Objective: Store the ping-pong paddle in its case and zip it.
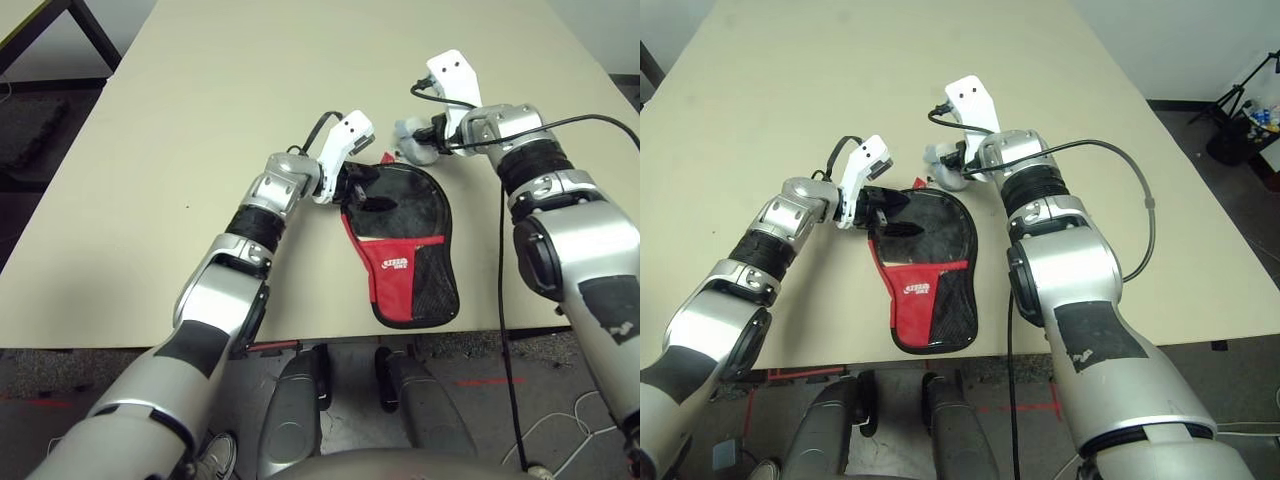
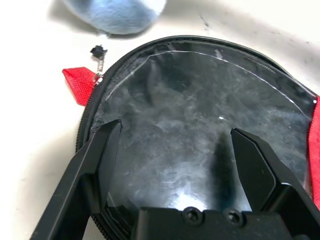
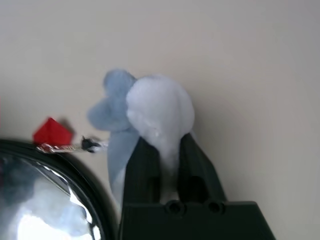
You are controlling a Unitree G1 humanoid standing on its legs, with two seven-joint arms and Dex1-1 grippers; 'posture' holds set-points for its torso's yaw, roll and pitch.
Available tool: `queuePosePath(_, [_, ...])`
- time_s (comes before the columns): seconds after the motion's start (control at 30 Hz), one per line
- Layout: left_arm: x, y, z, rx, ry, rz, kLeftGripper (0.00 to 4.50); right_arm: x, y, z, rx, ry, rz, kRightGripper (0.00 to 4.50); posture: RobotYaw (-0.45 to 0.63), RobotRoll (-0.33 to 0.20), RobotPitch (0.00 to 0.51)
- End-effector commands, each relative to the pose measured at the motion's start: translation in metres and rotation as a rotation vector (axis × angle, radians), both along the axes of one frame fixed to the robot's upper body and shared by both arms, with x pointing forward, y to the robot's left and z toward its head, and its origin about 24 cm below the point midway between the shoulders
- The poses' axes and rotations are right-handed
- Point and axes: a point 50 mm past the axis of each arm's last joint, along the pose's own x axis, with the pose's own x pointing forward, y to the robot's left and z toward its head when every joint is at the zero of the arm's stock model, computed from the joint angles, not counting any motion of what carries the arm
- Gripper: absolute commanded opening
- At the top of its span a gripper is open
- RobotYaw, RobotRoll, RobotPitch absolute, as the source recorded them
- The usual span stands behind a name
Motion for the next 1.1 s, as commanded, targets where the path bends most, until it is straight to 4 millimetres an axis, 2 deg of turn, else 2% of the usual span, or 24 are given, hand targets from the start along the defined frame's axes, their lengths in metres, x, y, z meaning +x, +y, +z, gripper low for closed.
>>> queuePosePath(0.03, [-0.004,0.007,-0.036,0.104,0.112,0.076,4.5,-0.002,-0.011,-0.009,0.006,0.006,-0.03,0.12,-0.05,0.0,0.206])
queuePosePath(0.17, [-0.004,0.008,-0.048,0.185,0.148,0.114,4.5,-0.004,-0.018,-0.013,0.03,0.016,-0.053,0.11,-0.07,0.0,0.201])
queuePosePath(0.33, [-0.002,0.005,-0.048,0.202,0.14,0.126,4.5,-0.011,-0.032,-0.016,0.026,0.036,-0.08,0.1,-0.1,0.0,0.198])
queuePosePath(0.6, [0.0,-0.003,-0.044,0.197,0.115,0.11,4.5,-0.043,-0.065,-0.016,-0.054,0.084,-0.086,0.1,-0.14,0.0,0.192])
queuePosePath(0.7, [0.0,-0.005,-0.043,0.196,0.106,0.106,4.5,-0.068,-0.072,-0.012,-0.11,0.119,-0.041,0.1,-0.15,0.0,0.191])
queuePosePath(0.83, [0.002,-0.006,-0.041,0.195,0.093,0.107,4.5,-0.101,-0.073,-0.012,-0.157,0.199,0.029,0.1,-0.17,0.0,0.189])
queuePosePath(1.03, [0.003,-0.01,-0.038,0.183,0.076,0.114,4.5,-0.173,-0.07,-0.023,-0.215,0.415,0.18,0.1,-0.2,0.0,0.187])
queuePosePath(1.1, [0.004,-0.011,-0.038,0.179,0.072,0.115,4.5,-0.189,-0.068,-0.026,-0.221,0.459,0.212,0.09,-0.22,0.0,0.187])
